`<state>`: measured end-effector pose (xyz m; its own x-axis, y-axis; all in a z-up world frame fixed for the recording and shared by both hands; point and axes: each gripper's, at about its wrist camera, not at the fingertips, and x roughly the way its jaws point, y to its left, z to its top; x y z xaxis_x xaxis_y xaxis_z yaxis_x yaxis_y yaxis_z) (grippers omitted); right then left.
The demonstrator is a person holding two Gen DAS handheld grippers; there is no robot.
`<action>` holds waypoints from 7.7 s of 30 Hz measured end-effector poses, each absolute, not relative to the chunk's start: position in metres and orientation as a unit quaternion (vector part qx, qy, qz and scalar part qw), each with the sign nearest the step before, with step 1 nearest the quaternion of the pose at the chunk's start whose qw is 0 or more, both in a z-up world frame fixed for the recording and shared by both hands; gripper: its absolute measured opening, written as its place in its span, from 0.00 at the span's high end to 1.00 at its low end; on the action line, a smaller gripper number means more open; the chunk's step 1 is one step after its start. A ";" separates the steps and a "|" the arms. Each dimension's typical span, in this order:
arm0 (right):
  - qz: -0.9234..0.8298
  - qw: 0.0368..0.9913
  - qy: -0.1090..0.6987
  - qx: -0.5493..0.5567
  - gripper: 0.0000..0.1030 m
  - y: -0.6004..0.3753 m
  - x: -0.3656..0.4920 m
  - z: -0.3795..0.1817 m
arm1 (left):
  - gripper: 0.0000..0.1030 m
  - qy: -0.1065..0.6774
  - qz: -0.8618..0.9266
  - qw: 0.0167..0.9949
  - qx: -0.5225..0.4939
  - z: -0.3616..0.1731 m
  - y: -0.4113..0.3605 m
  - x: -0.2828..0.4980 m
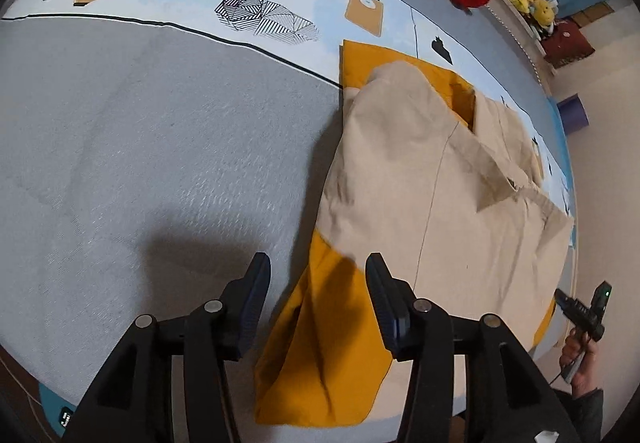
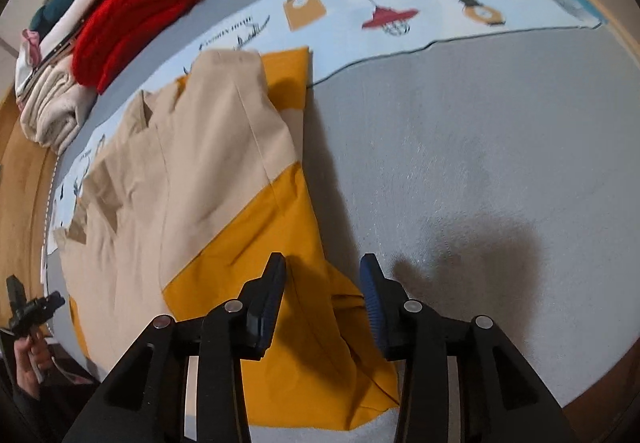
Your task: Fold large clothes
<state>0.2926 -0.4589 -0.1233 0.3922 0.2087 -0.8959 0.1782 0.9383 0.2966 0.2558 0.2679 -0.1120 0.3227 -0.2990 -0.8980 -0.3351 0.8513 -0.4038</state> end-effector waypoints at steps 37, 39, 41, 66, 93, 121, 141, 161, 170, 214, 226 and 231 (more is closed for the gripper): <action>-0.066 0.862 0.492 0.099 0.84 -0.417 0.357 -0.099 | 0.58 0.549 0.004 0.811 -0.204 -0.105 0.224 0.346; -0.068 0.848 0.514 0.104 0.79 -0.422 0.355 -0.108 | 0.58 0.576 0.011 0.796 -0.186 -0.115 0.223 0.340; -0.065 0.837 0.530 0.123 0.67 -0.429 0.349 -0.114 | 0.58 0.588 0.009 0.781 -0.210 -0.122 0.233 0.333; -0.104 0.867 0.478 0.094 0.90 -0.443 0.303 -0.092 | 0.98 0.524 -0.066 0.822 -0.215 -0.078 0.225 0.284; -0.003 0.869 0.482 -0.106 0.88 -0.363 0.272 -0.090 | 0.90 0.642 -0.049 0.764 -0.044 -0.129 0.167 0.274; 0.169 0.804 0.520 -0.234 0.87 -0.194 0.273 -0.159 | 0.90 0.651 -0.030 0.758 -0.025 -0.138 0.178 0.265; 0.080 0.865 0.472 -0.149 0.80 -0.244 0.213 -0.101 | 0.90 0.514 0.031 0.855 -0.052 -0.062 0.180 0.198; 0.079 0.932 0.343 -0.088 0.80 -0.265 0.128 -0.011 | 0.90 0.448 0.052 0.885 -0.116 -0.018 0.119 0.132; 0.079 0.938 0.326 -0.084 0.82 -0.255 0.140 -0.010 | 0.88 0.472 0.011 0.848 -0.242 -0.085 0.144 0.140; 0.120 0.859 0.495 -0.055 0.82 -0.189 0.252 -0.132 | 0.92 0.377 0.079 0.813 -0.436 -0.127 0.190 0.191; 0.185 0.809 0.549 -0.099 0.82 -0.134 0.237 -0.158 | 0.96 0.359 0.114 0.904 -0.202 -0.004 0.163 0.134; 0.180 0.855 0.486 -0.026 0.81 -0.167 0.237 -0.099 | 0.97 0.347 0.066 0.927 -0.124 0.028 0.095 0.152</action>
<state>0.2372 -0.1668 -0.0991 0.4638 0.2821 -0.8398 -0.3324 0.9341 0.1302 0.1518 0.0949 0.0279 0.7510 0.0363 -0.6593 -0.2087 0.9604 -0.1848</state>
